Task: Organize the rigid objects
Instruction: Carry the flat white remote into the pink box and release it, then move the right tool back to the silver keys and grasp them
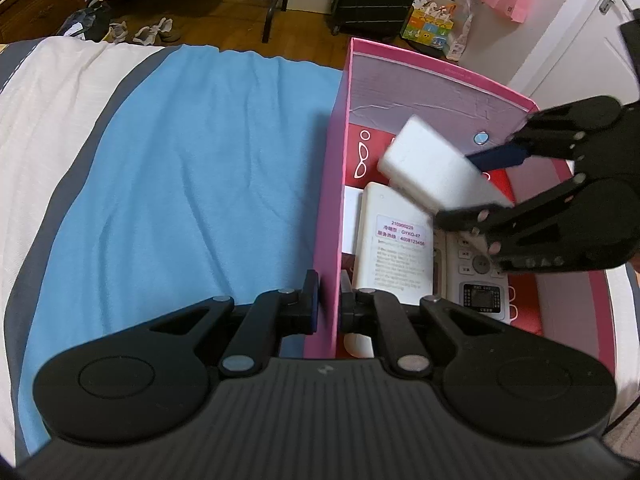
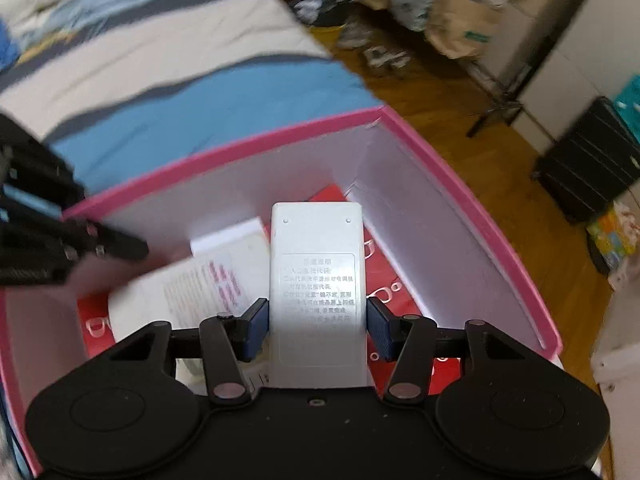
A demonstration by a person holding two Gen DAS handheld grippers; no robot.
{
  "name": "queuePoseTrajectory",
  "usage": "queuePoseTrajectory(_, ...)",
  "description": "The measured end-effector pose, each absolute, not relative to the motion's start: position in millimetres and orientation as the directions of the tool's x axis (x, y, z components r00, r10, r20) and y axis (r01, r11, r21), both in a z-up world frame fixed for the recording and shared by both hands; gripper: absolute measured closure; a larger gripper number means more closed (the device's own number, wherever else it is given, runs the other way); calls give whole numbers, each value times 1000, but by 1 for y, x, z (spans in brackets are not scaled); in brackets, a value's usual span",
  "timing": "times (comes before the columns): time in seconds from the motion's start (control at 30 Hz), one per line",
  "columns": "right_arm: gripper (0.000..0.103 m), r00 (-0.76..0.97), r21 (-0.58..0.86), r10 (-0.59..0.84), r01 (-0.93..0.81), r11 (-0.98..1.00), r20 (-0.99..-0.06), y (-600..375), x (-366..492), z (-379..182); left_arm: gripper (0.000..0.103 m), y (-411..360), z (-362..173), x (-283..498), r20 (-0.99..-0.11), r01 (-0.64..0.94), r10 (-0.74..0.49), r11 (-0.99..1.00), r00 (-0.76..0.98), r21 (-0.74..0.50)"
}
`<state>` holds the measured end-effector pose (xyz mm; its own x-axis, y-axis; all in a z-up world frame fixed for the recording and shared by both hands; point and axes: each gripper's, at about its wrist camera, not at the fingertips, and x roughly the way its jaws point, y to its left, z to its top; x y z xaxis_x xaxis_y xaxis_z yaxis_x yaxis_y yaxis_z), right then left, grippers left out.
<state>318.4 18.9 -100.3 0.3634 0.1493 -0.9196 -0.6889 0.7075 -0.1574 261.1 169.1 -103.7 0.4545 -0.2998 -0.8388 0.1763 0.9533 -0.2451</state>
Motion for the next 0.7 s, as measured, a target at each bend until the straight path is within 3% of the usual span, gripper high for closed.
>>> queuePoseTrajectory(0.1, 45, 356, -120, 181, -676, 727, -917, 14, 318, -99, 95, 169, -104, 262, -838, 178, -303, 952, 453, -247)
queuePoseTrajectory(0.17, 38, 366, -61, 236, -643, 763, -900, 3, 316, -89, 95, 169, -104, 262, -838, 181, -302, 952, 454, -245)
queuePoseTrajectory(0.43, 33, 538, 72, 404, -533, 843, -740, -52, 272, -23, 95, 167, -104, 261, -839, 180, -297, 954, 456, -240)
queuePoseTrajectory(0.7, 30, 633, 99, 384, -437, 894, -672, -121, 219, 17, 96, 165, -103, 262, -845, 183, -290, 956, 449, -230)
